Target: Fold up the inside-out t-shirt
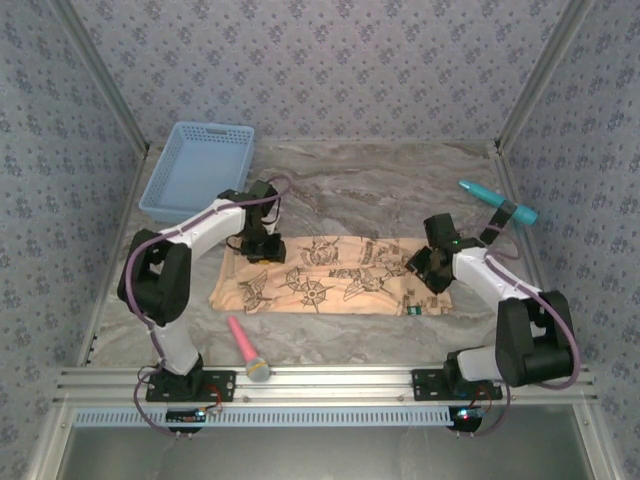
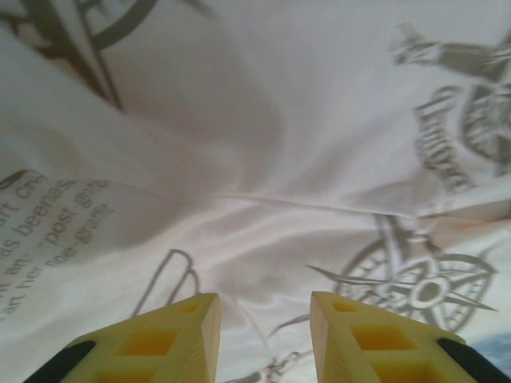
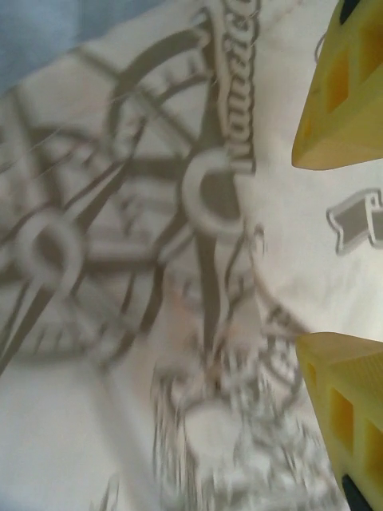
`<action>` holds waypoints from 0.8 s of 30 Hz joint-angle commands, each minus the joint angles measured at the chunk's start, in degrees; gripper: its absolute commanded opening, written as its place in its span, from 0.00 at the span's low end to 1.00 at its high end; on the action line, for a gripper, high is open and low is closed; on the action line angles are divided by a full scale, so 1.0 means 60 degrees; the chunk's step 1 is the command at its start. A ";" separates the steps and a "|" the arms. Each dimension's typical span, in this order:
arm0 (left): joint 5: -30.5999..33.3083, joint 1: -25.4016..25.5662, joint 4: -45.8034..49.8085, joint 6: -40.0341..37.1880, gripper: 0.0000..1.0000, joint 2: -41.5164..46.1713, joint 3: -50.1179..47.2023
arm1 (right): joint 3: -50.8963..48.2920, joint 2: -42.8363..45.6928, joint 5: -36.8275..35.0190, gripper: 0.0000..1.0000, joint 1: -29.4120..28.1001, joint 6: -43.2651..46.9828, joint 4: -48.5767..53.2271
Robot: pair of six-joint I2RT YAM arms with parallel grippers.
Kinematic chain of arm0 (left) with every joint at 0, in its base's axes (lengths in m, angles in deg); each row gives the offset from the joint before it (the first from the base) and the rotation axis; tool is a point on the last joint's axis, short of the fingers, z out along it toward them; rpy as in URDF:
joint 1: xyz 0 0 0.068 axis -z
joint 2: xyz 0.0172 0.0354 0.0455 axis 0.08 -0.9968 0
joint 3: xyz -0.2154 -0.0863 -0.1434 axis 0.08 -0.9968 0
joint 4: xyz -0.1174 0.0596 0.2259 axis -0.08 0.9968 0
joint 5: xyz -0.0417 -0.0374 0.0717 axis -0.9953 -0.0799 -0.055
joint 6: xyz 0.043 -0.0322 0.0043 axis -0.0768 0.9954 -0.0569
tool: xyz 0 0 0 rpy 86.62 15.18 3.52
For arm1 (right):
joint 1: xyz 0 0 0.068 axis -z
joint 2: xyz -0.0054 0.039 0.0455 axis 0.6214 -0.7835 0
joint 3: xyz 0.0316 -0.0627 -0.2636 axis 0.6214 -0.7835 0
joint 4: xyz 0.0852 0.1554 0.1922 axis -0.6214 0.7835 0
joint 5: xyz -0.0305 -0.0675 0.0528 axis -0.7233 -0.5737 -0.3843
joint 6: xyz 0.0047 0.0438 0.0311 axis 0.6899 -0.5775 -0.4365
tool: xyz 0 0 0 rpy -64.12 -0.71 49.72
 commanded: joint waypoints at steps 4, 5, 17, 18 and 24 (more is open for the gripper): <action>0.0378 -0.0059 0.0470 -0.0326 0.36 -0.0377 -0.0792 | 0.0447 -0.1729 -0.0716 0.42 0.0029 -0.0573 -0.2045; 0.0123 -0.0059 0.0495 -0.0324 0.36 -0.0393 -0.0914 | 0.0740 -0.2151 -0.0682 0.40 0.0070 -0.0312 -0.2282; -0.3446 0.1746 -0.0081 0.1198 0.36 -0.0427 -0.1250 | 0.6211 -0.6567 0.0481 0.40 0.0154 0.3034 -0.2619; -0.3446 0.1945 -0.0204 0.1368 0.36 -0.0546 -0.1218 | 0.6560 -0.6897 0.0426 0.41 0.0132 0.3375 -0.2696; -0.3106 0.2926 -0.0567 0.2079 0.35 -0.1286 0.0151 | 0.8416 -0.8164 0.0568 0.46 0.0185 0.4097 -0.2926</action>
